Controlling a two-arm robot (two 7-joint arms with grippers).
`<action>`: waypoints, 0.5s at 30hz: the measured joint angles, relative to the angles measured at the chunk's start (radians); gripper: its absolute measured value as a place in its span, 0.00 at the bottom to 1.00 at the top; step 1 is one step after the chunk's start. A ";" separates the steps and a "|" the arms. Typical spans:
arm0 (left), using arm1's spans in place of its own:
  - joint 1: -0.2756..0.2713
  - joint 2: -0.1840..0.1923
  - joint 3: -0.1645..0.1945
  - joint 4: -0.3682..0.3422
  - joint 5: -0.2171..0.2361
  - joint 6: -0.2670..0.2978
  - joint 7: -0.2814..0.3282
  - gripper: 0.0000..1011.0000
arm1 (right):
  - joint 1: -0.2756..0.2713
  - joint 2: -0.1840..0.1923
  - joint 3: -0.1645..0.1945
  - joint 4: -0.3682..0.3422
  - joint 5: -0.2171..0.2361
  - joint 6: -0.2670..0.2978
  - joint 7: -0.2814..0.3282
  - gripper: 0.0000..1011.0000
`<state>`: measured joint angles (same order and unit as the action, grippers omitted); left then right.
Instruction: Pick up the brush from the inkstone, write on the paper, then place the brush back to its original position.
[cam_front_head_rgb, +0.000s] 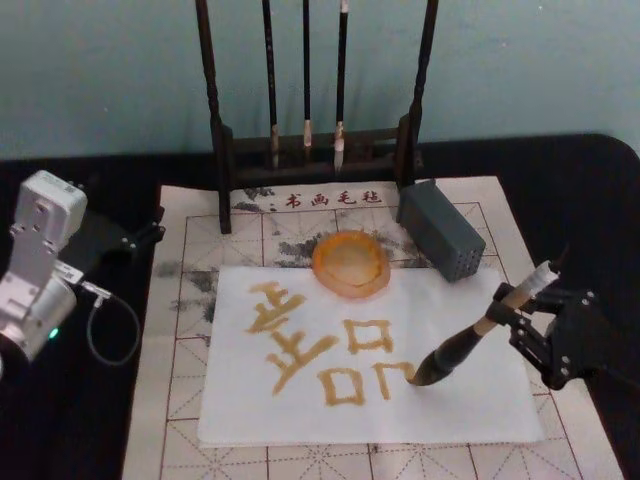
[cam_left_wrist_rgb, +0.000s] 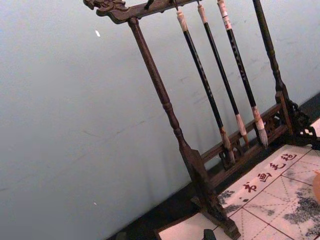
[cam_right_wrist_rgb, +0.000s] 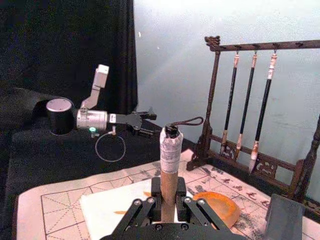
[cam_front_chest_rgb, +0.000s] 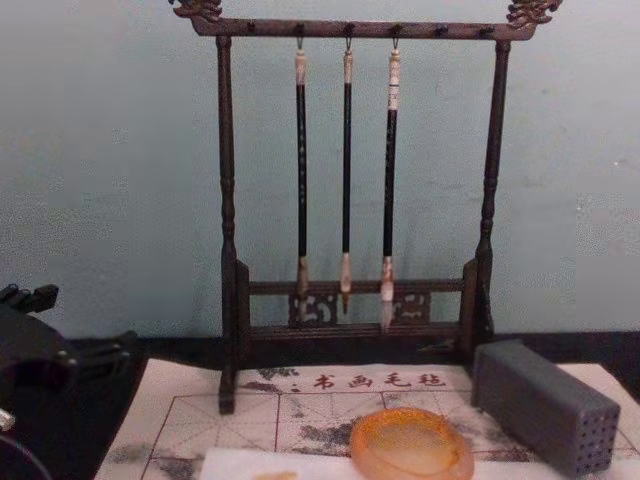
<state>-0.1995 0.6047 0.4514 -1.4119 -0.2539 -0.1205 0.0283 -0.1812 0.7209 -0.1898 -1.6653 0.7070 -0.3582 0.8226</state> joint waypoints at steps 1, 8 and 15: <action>0.000 0.000 0.000 0.000 0.000 0.000 0.000 0.99 | -0.006 0.003 0.003 -0.005 0.002 -0.002 0.002 0.18; 0.000 0.000 0.000 0.000 0.000 0.000 0.000 0.99 | -0.028 0.017 0.013 -0.025 0.007 -0.009 0.013 0.18; 0.000 0.000 0.000 0.000 0.000 0.000 0.000 0.99 | -0.045 0.029 0.023 -0.039 0.011 -0.017 0.024 0.18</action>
<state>-0.1995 0.6047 0.4514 -1.4119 -0.2539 -0.1205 0.0283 -0.2261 0.7494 -0.1666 -1.7043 0.7177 -0.3752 0.8464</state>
